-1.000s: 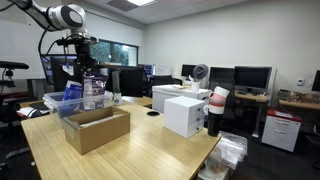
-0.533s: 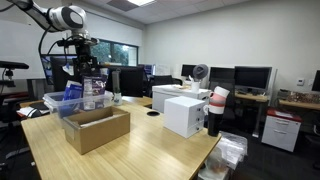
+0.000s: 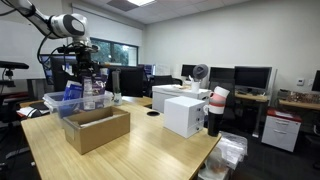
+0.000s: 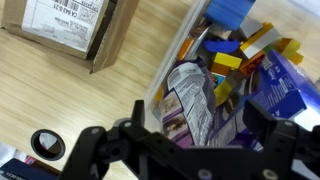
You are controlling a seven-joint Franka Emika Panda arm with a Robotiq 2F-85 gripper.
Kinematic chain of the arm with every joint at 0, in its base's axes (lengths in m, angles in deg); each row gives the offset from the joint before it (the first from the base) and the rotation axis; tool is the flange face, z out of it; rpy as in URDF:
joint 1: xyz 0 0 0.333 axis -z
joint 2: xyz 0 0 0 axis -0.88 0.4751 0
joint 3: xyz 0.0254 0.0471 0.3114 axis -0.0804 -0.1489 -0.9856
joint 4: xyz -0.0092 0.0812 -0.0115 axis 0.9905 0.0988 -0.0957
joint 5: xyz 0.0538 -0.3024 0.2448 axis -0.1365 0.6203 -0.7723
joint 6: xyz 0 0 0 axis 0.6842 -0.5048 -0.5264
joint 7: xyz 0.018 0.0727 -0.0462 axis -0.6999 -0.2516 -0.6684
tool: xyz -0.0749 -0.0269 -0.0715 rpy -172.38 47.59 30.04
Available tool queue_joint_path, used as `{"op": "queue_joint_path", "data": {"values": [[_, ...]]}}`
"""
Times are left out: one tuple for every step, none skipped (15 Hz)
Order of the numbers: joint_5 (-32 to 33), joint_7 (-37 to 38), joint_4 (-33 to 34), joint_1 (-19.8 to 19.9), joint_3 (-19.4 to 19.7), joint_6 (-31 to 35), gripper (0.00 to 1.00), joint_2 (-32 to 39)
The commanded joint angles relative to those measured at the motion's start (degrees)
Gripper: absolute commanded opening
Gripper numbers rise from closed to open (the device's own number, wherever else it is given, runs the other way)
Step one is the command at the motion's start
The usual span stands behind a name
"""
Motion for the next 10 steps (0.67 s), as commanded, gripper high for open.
{"op": "queue_joint_path", "data": {"values": [[-1.75, -2.57, -2.22, 0.6, 0.11, 1.63, 1.0, -0.49], [-1.91, -2.75, -2.5, 0.57, 0.12, 2.0, 1.0, -0.45], [-2.12, -3.04, -2.71, 0.55, 0.12, 2.51, 1.0, -0.37], [-1.79, -3.53, -2.7, 0.4, -0.03, 4.58, 1.0, 0.33], [-1.8, -3.73, -2.64, 0.39, -0.04, 5.03, 1.0, 0.4], [-1.44, -3.88, -2.63, 0.37, -0.08, 6.37, 1.0, 0.78], [-0.8, -3.71, -2.39, 0.39, -0.1, 7.82, 1.0, 1.42], [-0.88, -3.87, -2.18, 0.38, -0.11, 8.48, 1.0, 1.85], [-0.64, -3.82, -2.05, 0.38, -0.11, 9.21, 1.0, 2.26], [-0.52, -3.83, -1.99, 0.39, -0.1, 10.01, 1.0, 2.73]]}}
